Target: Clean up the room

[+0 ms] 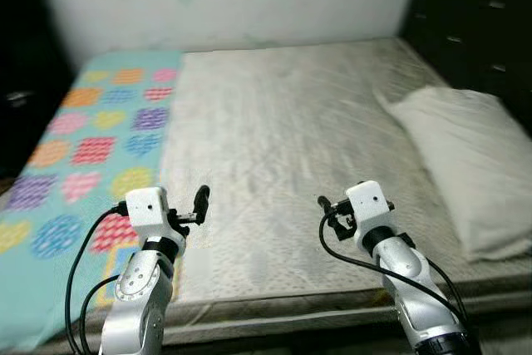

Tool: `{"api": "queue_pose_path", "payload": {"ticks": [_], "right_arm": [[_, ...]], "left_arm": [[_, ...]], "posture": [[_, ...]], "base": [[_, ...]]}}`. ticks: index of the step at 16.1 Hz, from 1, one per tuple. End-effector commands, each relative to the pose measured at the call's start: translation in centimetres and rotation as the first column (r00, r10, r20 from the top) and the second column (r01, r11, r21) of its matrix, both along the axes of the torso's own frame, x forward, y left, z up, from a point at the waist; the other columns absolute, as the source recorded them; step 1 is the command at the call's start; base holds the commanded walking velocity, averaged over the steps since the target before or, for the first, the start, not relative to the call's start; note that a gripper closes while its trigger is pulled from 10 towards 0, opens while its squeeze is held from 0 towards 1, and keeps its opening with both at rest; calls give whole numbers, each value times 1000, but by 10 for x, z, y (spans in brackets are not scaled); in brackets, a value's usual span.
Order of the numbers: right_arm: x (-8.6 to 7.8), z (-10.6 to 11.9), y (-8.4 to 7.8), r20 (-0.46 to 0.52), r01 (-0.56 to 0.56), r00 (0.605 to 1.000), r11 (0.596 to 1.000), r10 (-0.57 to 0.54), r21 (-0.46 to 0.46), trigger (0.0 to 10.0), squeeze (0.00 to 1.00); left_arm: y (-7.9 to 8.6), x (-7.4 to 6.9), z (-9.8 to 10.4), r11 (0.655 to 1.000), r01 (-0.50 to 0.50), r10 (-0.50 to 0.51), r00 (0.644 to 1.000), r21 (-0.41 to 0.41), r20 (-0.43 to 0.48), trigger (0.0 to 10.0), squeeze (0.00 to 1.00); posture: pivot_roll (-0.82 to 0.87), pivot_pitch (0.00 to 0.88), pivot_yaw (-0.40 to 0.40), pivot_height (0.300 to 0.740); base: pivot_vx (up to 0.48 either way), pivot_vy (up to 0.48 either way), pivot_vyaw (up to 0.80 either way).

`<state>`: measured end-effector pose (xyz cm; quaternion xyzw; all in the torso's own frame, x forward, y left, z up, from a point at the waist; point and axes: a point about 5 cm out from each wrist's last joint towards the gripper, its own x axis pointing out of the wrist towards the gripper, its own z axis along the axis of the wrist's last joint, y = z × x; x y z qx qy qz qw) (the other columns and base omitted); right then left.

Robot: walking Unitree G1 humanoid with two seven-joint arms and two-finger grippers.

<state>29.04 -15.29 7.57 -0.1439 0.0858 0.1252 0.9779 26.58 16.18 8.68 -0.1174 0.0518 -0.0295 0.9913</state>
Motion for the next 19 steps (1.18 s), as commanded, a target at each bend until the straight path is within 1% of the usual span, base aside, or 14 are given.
{"api": "queue_pose_path", "payload": {"ticks": [1, 2, 4, 8, 12, 17, 19], "right_arm": [[1, 2, 2, 4, -8, 1000, 1000, 8, 3, 10000, 0], [1, 2, 3, 6, -11, 1000, 1000, 11, -1, 10000, 0], [0, 1, 3, 4, -12, 1000, 1000, 12, 1, 10000, 0], [-1, 0, 3, 1, -14, 1000, 1000, 14, -1, 10000, 0], [-6, -2, 8, -2, -48, 999, 999, 48, -10, 10000, 0], [-6, -3, 8, -4, -54, 999, 998, 54, -17, 10000, 0], [-6, -3, 8, -4, -54, 999, 998, 54, -20, 10000, 0]], "left_arm": [[4, 0, -1, 1000, -13, 13, 1000, -3, -13, 10000, 0], [4, 0, -1, 1000, -13, 13, 1000, -4, -14, 10000, 0], [4, 0, -1, 1000, -13, 13, 1000, -4, -17, 10000, 0], [3, 0, -2, 1000, -4, 4, 1000, -1, -19, 10000, 0], [3, 0, -2, 1000, -9, 9, 1000, 3, -19, 10000, 0], [1, -1, 3, 1000, 18, -18, 1000, -11, 24, 10000, 0], [1, -2, 3, 1000, 20, -19, 999, -14, 27, 10000, 0]], "posture": [[-185, 0, 42, 740], [-185, 0, 42, 740], [-185, 0, 42, 740], [-189, 0, 44, 740], [-189, 0, 42, 740], [-191, 0, 44, 740], [-190, 0, 44, 740]], "base": [[0, 0, 0], [0, 0, 0], [0, 294, 0], [0, 480, 0], [0, 480, 0], [0, 0, 0], [279, 0, 0]]}}
